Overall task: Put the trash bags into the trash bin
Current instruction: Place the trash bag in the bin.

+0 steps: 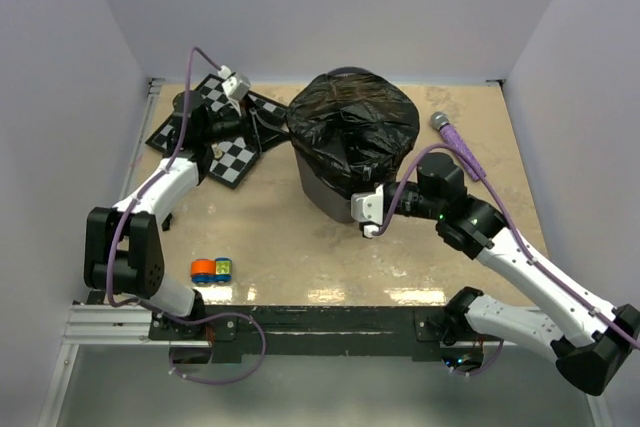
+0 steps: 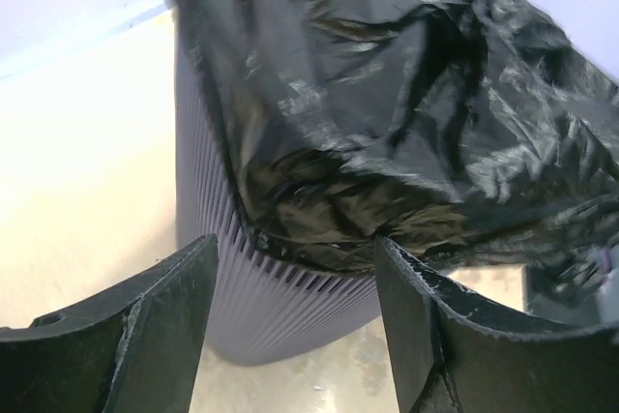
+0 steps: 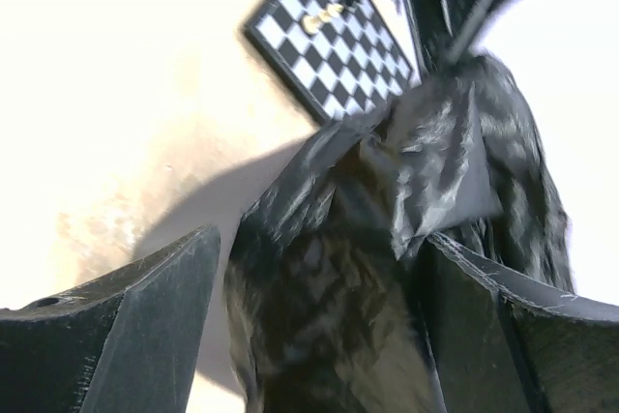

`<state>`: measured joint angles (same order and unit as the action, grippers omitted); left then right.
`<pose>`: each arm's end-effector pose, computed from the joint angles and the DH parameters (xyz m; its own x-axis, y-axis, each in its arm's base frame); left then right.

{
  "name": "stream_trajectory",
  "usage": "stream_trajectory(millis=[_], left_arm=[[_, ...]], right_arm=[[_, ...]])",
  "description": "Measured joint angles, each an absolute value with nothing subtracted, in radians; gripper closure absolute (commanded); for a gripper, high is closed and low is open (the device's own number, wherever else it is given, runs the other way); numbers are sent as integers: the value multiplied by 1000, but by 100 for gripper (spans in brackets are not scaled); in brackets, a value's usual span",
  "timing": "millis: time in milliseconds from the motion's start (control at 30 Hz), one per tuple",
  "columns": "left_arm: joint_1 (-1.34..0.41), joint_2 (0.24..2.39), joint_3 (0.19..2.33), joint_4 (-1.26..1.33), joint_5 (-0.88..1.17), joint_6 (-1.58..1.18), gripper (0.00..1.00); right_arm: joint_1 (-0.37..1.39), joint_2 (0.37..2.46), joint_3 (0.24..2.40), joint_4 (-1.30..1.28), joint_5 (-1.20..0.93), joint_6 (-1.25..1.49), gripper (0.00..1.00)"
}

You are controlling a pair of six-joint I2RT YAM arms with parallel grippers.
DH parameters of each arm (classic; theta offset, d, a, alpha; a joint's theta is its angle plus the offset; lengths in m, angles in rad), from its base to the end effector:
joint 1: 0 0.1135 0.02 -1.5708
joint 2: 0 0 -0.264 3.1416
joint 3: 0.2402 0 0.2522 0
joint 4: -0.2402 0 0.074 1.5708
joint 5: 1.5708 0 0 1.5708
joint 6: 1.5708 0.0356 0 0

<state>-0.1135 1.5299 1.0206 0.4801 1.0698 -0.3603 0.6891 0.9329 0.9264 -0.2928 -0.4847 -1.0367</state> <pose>0.3376 -0.0699 0.3076 -0.3534 -0.1301 -0.9264 0.8558 0.3548 -0.3764 0.1507 0.1457 0.3529 0.6642 -0.4396 -0.6047 -0.6572 0.0422 -0.7525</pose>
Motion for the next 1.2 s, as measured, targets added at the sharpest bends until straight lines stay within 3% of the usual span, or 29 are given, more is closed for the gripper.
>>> stream_trajectory(millis=[133, 200, 367, 567, 867, 1200], left_arm=[[-178, 1508, 1026, 414, 1042, -198, 46], [-200, 1508, 1026, 400, 1024, -158, 65], [-244, 1508, 1026, 397, 1002, -96, 99], [-269, 1509, 1026, 395, 979, -19, 100], [-272, 1517, 1023, 372, 954, 47, 100], [-272, 1517, 1016, 326, 928, 72, 100]], right_arm=[[720, 947, 925, -291, -477, -1042, 27], [733, 946, 924, -282, -448, -1045, 27], [773, 923, 888, -236, -341, -1061, 21], [779, 839, 876, -253, -250, -1114, 17], [792, 705, 889, -418, -340, -1282, 36], [792, 779, 785, -381, -357, -1297, 37]])
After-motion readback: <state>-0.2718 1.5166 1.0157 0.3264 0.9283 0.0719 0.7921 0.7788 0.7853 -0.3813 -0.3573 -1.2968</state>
